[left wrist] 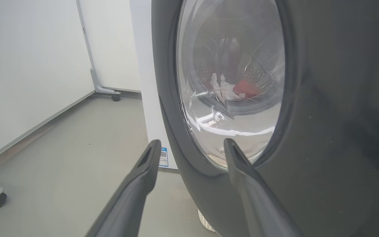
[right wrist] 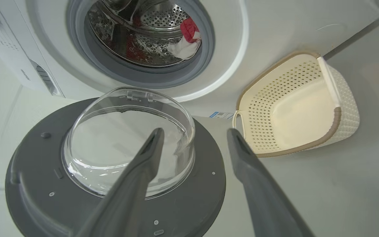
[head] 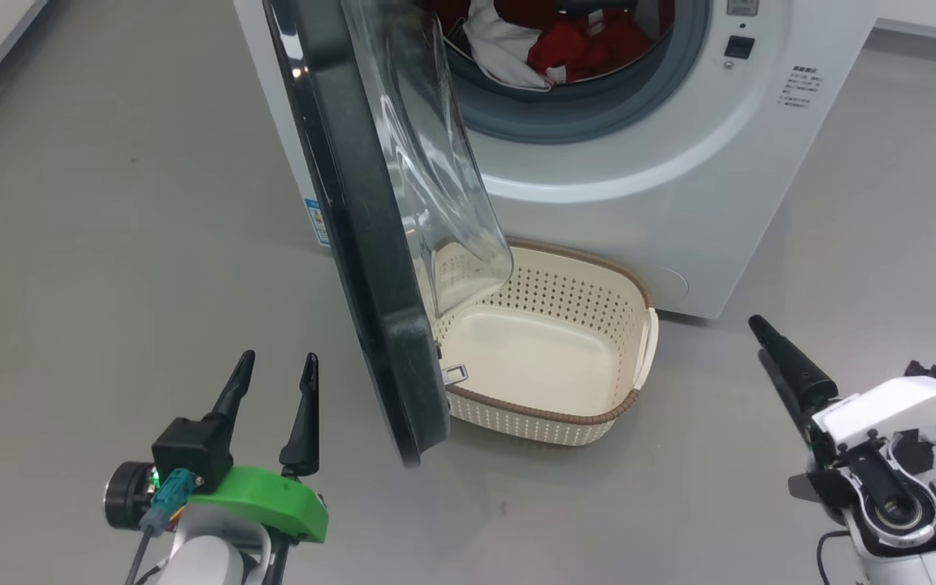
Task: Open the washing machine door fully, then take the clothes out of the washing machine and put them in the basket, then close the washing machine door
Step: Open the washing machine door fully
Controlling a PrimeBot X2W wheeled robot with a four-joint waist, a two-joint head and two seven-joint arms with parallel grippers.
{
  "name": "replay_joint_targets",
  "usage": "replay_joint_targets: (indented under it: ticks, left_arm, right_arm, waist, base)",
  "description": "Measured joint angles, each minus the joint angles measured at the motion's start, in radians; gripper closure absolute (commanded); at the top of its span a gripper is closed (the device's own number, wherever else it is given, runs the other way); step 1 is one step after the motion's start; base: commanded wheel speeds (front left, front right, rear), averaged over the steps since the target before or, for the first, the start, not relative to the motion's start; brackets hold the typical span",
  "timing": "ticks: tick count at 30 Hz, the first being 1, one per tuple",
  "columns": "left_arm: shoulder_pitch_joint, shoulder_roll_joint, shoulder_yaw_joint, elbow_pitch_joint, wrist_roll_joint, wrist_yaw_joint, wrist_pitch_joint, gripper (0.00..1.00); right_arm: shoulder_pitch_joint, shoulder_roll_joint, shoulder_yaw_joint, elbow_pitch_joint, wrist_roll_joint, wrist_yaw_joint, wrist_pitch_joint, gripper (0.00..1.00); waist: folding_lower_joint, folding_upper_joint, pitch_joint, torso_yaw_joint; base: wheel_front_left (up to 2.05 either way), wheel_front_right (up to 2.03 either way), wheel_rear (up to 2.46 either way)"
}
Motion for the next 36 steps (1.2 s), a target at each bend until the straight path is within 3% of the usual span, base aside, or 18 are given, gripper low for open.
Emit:
replay_joint_targets:
  ticks: [8,15,23,30,36]
  left_arm:
    - [0.006,0.001,0.008,0.006,0.007,-0.005,0.0,0.0]
    - [0.006,0.001,0.008,0.018,0.007,-0.013,0.0,0.0]
    - [0.006,0.002,0.016,0.026,0.007,-0.013,0.0,0.0]
    - [0.006,0.002,0.02,0.029,0.007,-0.013,0.0,0.0]
    - [0.006,0.002,0.025,0.032,0.007,-0.013,0.0,0.0]
  right_arm:
    - [0.082,-0.074,0.033,-0.052,-0.287,0.0,-0.21,0.0]
    - [0.15,-0.13,-0.002,-0.046,-0.503,-0.001,-0.419,0.0]
    - [0.158,-0.204,0.002,-0.079,-0.796,-0.098,-0.623,0.0]
    - [0.189,-0.213,0.066,-0.101,-0.973,-0.171,-0.606,0.0]
    - [0.234,-0.186,0.109,-0.101,-1.06,-0.205,-0.604,0.0]
  waist:
    - [0.0,0.0,-0.02,-0.028]
    - [0.0,0.0,-0.028,-0.037]
    - [0.0,0.0,-0.033,-0.045]
    - [0.0,0.0,-0.037,-0.046]
    - [0.0,0.0,-0.042,-0.046]
  base:
    - [0.0,0.0,0.0]
    - [0.0,0.0,0.0]
    - [0.0,0.0,0.0]
    - [0.0,0.0,0.0]
    - [0.0,0.0,0.0]
